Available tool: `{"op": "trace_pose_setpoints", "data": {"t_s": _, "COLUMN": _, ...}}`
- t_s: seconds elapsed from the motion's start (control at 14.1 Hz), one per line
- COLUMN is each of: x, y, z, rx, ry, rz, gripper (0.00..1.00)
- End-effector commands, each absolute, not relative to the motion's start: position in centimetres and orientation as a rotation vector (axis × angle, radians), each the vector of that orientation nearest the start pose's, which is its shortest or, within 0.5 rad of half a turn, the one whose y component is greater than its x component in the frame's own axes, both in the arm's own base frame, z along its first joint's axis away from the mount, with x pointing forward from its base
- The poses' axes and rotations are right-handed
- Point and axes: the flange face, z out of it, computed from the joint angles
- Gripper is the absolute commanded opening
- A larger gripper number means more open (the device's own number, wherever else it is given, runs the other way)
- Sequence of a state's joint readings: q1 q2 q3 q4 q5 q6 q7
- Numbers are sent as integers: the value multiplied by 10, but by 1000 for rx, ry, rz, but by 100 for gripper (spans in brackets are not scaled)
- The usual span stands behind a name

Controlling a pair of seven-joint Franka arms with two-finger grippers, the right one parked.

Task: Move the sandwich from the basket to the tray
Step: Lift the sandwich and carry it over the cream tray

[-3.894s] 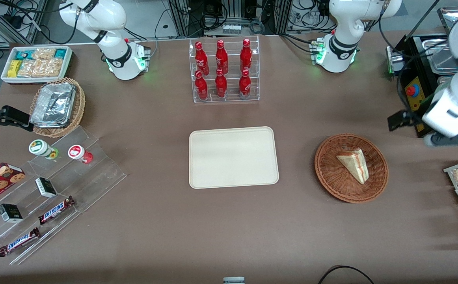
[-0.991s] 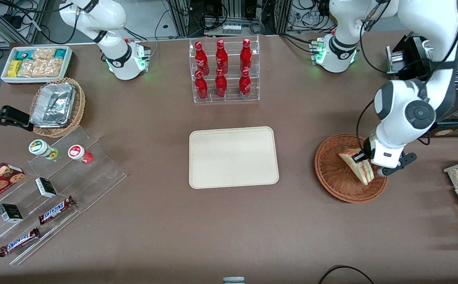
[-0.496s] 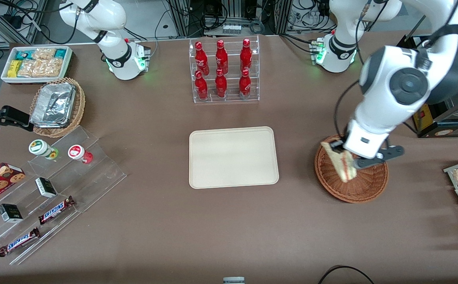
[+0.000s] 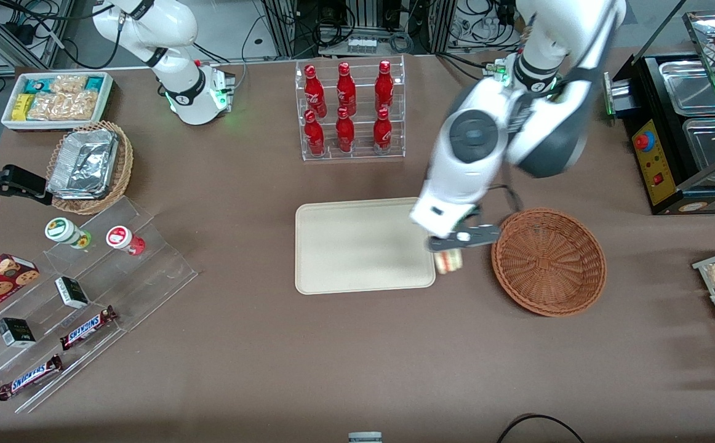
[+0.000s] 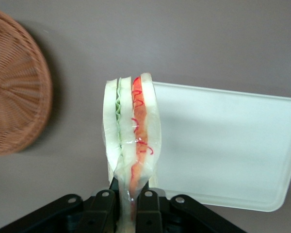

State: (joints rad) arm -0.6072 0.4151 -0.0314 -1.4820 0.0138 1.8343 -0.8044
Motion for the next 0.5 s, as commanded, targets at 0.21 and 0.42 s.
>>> {"op": "trace_pose_setpoints", "data": {"t_s": 0.21, "x": 519, "y": -487, "z": 380, "rx": -3130, "ry": -183, "rz": 32, "gripper": 0}}
{"op": "trace_pose_setpoints", "data": {"t_s": 0.42, "x": 513, "y": -509, "z": 344, "rx": -3166, "ry": -167, "rz": 44, "gripper": 0}}
